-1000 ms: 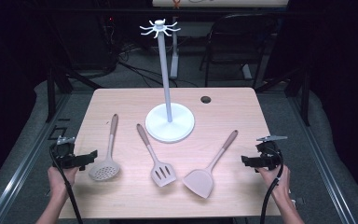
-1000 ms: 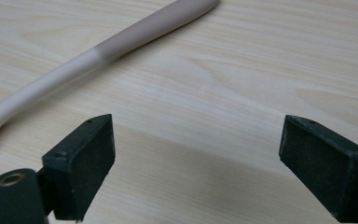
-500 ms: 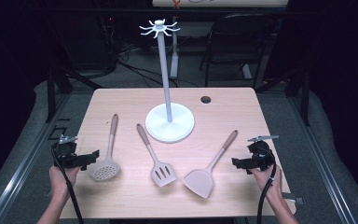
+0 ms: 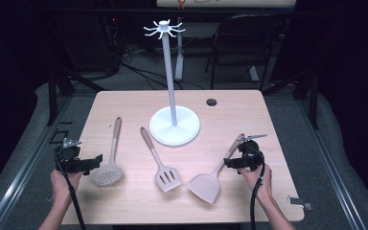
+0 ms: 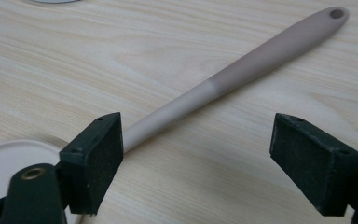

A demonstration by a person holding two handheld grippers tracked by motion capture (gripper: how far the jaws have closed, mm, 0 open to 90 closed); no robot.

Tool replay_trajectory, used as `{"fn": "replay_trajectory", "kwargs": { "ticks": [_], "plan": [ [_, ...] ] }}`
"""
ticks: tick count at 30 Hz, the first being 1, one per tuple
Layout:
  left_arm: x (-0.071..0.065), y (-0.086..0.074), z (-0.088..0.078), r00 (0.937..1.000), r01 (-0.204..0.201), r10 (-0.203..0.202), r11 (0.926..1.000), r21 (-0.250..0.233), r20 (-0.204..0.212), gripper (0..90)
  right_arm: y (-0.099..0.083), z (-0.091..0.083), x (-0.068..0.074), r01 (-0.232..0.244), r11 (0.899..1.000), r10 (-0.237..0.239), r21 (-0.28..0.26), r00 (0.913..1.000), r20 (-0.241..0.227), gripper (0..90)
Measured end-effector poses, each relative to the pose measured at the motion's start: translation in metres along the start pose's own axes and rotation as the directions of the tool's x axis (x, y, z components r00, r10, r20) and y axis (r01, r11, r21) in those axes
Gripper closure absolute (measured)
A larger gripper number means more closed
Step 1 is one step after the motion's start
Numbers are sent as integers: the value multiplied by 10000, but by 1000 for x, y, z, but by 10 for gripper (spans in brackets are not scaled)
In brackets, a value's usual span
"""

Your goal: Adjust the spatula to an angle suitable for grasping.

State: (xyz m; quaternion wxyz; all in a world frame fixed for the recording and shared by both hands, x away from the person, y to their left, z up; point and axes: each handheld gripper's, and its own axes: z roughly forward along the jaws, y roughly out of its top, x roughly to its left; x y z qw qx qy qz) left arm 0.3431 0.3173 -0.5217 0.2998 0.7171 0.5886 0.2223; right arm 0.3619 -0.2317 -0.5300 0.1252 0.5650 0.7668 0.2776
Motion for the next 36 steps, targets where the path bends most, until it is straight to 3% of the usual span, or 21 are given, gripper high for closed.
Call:
{"fn": "replay_trajectory", "kwargs": {
  "ticks": [1,3,5,7,9,12,14,16,17,22,36],
  "plan": [
    [0,0,0,10000,-10,10,10000,12,17,15,1,0,1,127,9995,-130,288,9999,94,184],
    [-1,0,0,10000,-47,47,10000,30,-2,16,1,4,4,-19,9999,19,139,10000,16,196],
    [-2,0,1,10000,-82,82,10000,43,-4,17,3,9,6,5,9986,-13,520,9999,160,223],
    [-3,0,0,9999,-110,110,9999,39,16,18,4,16,8,-219,9986,223,488,9997,-68,235],
    [-3,0,0,9999,-166,166,9999,42,-35,20,6,20,10,-106,9967,94,810,9999,145,242],
    [-3,0,0,9999,-163,163,9998,78,-38,21,5,27,14,-430,9969,446,654,9987,-231,244],
    [-3,-1,1,9999,-141,142,9999,97,-75,23,7,28,15,-85,9938,65,1109,9998,183,250],
    [-4,0,1,9999,-144,145,9998,128,-71,23,7,33,19,-110,9952,112,968,9999,-22,284],
    [-5,0,1,9998,-210,211,9996,171,-65,24,9,34,21,279,9908,-312,1328,9992,233,300],
    [-9,0,1,9992,-377,379,9991,215,-92,27,7,38,20,-61,9937,77,1122,9999,-133,303],
    [-5,-2,-1,9994,-329,330,9992,243,-57,30,9,37,16,10,9920,19,1263,9997,-228,322]
  ]
}}
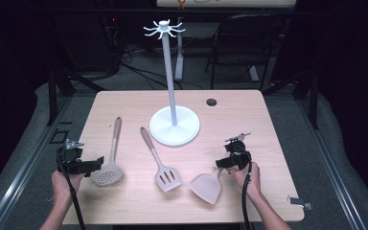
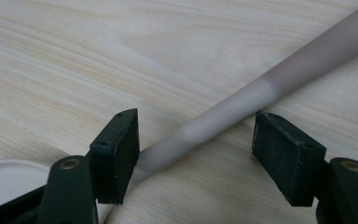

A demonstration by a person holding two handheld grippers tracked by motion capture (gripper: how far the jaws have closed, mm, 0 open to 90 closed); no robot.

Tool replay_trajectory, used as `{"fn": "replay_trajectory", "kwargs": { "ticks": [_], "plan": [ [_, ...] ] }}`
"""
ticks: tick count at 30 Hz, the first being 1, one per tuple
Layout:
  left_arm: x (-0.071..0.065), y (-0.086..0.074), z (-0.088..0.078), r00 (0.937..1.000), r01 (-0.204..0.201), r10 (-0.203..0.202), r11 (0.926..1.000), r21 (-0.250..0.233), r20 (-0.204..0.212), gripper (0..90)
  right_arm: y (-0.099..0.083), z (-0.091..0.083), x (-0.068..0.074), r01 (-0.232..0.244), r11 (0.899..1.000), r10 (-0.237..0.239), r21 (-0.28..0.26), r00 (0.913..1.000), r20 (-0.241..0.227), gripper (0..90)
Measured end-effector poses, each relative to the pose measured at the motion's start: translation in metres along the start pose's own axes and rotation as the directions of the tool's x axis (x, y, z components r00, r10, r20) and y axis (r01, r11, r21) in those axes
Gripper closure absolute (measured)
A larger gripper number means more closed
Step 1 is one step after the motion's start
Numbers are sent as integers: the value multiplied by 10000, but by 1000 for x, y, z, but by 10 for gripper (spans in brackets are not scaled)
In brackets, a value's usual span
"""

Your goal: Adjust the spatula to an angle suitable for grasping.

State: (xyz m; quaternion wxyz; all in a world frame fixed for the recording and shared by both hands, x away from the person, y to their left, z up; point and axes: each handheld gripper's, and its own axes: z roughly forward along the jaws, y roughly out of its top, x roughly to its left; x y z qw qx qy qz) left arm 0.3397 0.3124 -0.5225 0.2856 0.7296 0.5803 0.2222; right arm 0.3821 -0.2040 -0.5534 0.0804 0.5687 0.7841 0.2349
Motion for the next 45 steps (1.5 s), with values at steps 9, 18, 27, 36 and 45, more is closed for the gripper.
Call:
{"fn": "replay_trajectory", "kwargs": {
  "ticks": [9,18,27,36,45],
  "plan": [
    [-1,0,0,10000,-23,23,10000,-11,48,33,2,-2,-4,-8,9998,10,174,10000,-75,354],
    [-1,0,0,10000,13,-13,10000,-25,84,35,3,-6,-8,366,9984,-371,437,9993,102,414],
    [-2,1,-1,9999,-45,45,10000,9,104,36,4,-9,-6,613,9968,-620,505,9980,139,479],
    [-3,1,-1,9999,-59,59,10000,-16,118,36,4,-13,1,1140,9923,-1163,481,9920,481,557],
    [-2,1,-2,9999,-92,92,10000,-15,113,36,1,-7,-3,168,9972,-185,730,9996,229,456]
  ]
}}
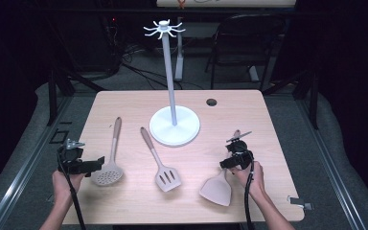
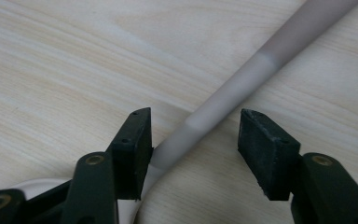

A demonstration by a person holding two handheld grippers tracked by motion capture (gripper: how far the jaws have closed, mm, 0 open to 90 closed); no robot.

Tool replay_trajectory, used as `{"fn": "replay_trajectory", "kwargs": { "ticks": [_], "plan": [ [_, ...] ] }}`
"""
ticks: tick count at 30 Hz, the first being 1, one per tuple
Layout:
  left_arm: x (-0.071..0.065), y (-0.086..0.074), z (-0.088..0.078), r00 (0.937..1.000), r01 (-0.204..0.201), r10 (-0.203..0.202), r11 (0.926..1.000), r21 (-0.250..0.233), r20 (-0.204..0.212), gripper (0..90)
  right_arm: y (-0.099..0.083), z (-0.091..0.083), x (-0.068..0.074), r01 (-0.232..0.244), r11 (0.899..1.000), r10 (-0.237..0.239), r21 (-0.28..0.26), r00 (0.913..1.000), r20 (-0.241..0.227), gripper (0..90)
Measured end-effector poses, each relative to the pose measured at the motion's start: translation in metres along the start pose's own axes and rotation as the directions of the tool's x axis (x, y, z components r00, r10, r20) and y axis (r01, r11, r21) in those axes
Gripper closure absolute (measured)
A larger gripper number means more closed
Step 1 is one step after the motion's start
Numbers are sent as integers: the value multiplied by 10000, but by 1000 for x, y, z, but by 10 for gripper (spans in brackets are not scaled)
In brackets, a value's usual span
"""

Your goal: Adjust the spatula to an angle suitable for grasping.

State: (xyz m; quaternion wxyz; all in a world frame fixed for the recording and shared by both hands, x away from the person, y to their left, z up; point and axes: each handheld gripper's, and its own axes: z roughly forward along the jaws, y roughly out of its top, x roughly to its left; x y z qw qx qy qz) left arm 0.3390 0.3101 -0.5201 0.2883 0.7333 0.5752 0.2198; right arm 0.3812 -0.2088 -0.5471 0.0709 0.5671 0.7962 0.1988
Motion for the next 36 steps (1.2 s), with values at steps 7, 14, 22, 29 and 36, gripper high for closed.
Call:
{"fn": "replay_trajectory", "kwargs": {
  "ticks": [7,14,22,29,36],
  "plan": [
    [0,0,0,10000,-12,12,10000,13,26,36,2,1,3,245,9994,-239,263,9994,-232,541],
    [1,0,-1,10000,-4,4,10000,32,44,36,3,0,14,861,9955,-842,392,9952,-489,627],
    [1,0,-1,10000,-25,25,10000,17,58,37,3,-6,14,1275,9882,-1242,845,9913,-428,671],
    [-1,0,0,10000,-43,43,10000,25,41,38,1,-8,14,1417,9811,-1342,1319,9889,-640,691],
    [-3,1,0,9998,-169,168,9998,68,48,38,4,2,14,709,9928,-643,963,9955,-695,706]
  ]
}}
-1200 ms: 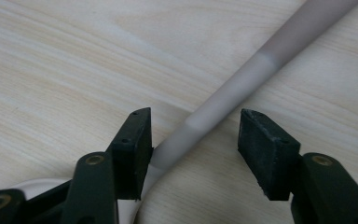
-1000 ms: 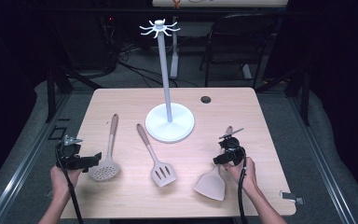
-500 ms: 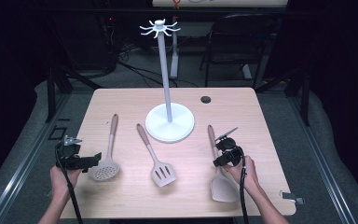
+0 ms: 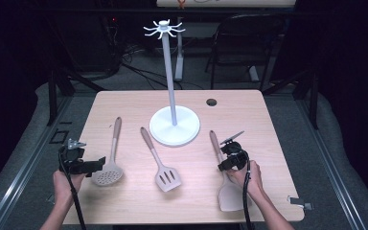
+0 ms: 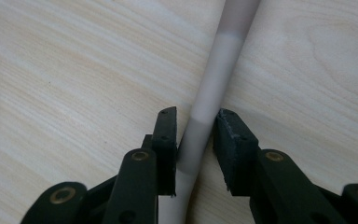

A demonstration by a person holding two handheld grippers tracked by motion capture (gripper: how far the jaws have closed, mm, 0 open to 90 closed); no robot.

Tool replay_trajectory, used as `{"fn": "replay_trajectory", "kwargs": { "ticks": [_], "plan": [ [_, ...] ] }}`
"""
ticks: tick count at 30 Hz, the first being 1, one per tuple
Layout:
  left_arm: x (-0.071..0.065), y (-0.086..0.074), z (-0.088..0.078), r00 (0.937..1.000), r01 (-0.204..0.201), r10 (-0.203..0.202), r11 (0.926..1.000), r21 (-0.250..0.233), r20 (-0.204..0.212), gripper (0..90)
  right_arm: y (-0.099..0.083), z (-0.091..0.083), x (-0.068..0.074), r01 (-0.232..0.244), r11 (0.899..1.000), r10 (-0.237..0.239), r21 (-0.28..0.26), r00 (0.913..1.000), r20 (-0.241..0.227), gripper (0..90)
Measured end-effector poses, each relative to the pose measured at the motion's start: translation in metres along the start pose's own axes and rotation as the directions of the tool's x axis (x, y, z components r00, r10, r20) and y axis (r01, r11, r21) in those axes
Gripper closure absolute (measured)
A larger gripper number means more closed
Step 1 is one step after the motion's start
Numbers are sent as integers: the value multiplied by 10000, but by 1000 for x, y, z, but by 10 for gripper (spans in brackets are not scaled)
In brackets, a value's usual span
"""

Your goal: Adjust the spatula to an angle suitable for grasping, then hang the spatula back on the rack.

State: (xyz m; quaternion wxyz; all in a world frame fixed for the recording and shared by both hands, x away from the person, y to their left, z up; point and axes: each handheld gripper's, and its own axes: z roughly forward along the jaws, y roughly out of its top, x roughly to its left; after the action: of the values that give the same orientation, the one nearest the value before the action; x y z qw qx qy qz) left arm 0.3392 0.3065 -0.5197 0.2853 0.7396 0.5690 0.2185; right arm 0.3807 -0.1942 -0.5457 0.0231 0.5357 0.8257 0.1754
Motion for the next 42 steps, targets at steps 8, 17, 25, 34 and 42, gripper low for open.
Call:
{"fn": "replay_trajectory", "kwargs": {
  "ticks": [8,17,25,34,42],
  "plan": [
    [-1,1,0,10000,-78,78,10000,-1,26,39,-2,2,-8,-688,9970,671,-358,9967,-463,735],
    [2,-1,-1,10000,25,-25,10000,23,47,39,-3,3,-9,-1188,9916,1147,-517,9905,-755,768],
    [1,0,-2,10000,-14,14,10000,-18,83,39,-2,-3,-2,-909,9916,833,-922,9931,-831,789],
    [-10,4,-6,9999,-130,133,9995,-290,106,40,-2,-20,14,-4,9776,-197,-2105,9955,-932,788],
    [-22,9,-12,9973,-244,287,9977,-640,675,43,-4,-37,23,592,9538,-878,-2947,9926,-845,788]
  ]
}}
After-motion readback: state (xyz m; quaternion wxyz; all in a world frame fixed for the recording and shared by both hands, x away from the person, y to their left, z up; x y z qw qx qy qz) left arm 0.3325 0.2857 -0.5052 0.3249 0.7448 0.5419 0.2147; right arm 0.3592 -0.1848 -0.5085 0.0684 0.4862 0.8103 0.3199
